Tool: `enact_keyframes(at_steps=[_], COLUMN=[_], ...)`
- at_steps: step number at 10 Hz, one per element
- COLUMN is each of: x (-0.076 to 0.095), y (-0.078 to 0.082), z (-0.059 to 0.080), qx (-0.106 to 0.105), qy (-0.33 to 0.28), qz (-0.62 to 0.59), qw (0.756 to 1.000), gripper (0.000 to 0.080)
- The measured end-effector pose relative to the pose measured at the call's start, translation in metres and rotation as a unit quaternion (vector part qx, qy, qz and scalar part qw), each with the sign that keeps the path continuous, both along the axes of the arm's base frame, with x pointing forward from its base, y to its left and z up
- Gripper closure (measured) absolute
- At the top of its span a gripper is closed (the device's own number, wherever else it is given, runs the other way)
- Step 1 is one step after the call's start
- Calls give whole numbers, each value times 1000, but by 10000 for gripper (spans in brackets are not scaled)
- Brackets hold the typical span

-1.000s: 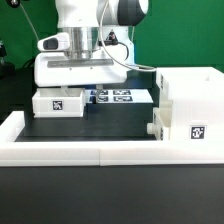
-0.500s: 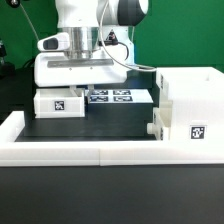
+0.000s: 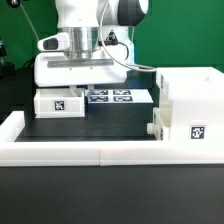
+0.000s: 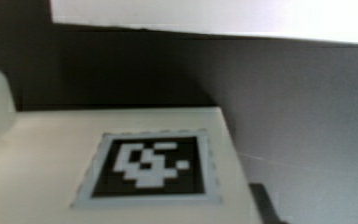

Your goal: Assemble drawer

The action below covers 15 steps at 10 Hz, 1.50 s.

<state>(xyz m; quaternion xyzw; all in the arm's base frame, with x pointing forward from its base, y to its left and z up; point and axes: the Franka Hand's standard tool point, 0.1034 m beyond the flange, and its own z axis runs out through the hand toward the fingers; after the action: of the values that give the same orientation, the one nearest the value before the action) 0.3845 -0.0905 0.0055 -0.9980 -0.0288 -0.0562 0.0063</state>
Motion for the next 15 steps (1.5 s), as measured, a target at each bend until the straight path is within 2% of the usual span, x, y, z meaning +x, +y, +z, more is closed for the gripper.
enact_keyframes(at_steps=[1,3,8,11,15], x=[1,17,75,72,72], y=[3,13,41,40,40], z=[1,17,45,43,42], qx=[3,11,32,31,20], qy=[5,20,40,40,34], qz=[6,44,95,111,248], qw=[1000,999,994,992,968], gripper=[758,758,757,757,757])
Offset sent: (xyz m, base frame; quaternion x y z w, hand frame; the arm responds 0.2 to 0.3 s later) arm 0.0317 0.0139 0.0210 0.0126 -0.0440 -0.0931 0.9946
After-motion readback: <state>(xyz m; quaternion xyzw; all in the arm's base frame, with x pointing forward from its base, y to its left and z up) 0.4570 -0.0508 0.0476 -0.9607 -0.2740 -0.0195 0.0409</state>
